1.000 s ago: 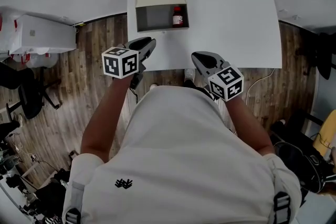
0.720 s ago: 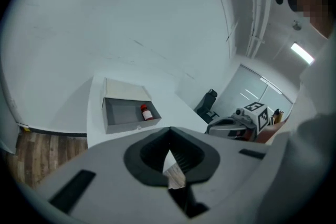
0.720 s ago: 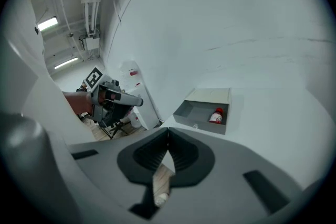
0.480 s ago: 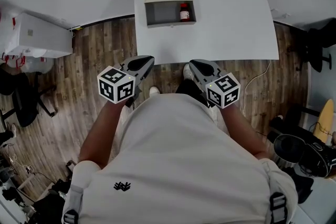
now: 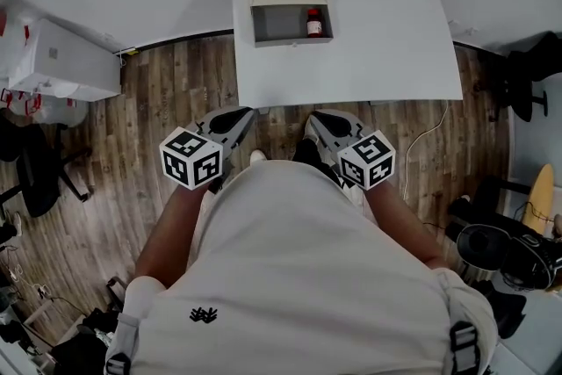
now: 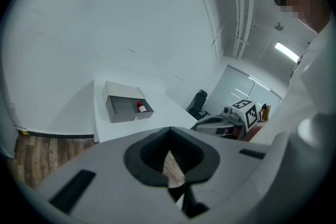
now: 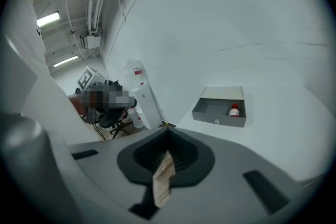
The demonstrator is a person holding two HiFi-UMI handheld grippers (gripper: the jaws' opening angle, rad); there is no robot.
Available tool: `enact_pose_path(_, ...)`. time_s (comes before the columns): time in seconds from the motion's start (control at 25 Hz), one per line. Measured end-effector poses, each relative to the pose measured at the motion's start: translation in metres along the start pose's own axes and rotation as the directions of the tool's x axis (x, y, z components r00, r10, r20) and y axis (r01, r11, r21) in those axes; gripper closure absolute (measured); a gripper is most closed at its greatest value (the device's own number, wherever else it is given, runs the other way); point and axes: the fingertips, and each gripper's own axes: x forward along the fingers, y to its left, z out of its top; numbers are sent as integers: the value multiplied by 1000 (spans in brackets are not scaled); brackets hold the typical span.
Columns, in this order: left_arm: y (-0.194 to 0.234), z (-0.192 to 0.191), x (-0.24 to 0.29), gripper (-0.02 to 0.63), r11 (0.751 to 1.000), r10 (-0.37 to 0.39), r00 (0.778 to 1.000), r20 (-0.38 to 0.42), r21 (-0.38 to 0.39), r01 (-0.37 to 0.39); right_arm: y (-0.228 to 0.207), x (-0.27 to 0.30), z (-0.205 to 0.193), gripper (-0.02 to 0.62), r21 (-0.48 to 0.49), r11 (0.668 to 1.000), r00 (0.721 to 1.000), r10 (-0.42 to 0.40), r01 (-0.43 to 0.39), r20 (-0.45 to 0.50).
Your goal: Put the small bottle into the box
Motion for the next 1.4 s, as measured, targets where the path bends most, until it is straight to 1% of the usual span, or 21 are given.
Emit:
enact_pose_path(0.44, -7, -1, 0, 600, 999, -30, 999, -11, 43, 31, 10, 1, 5, 589, -10, 1000, 1000, -4, 4, 14)
enact_pose_path(0.76, -2, -7, -7, 600, 999, -20, 1000, -18, 35, 20, 16, 4, 7, 589, -30, 1000, 1000, 2, -1, 12)
enact_pose_path(1.0, 0, -13, -8, 600, 999, -20, 999, -31, 28, 21, 18, 5, 7, 589, 16, 1000, 1000, 12, -13, 25)
enact_pose_path(1.4, -1, -24, -17, 600, 999, -14, 999, -34, 37, 15, 28, 3, -2, 589, 3, 1000, 1000, 8, -8, 27)
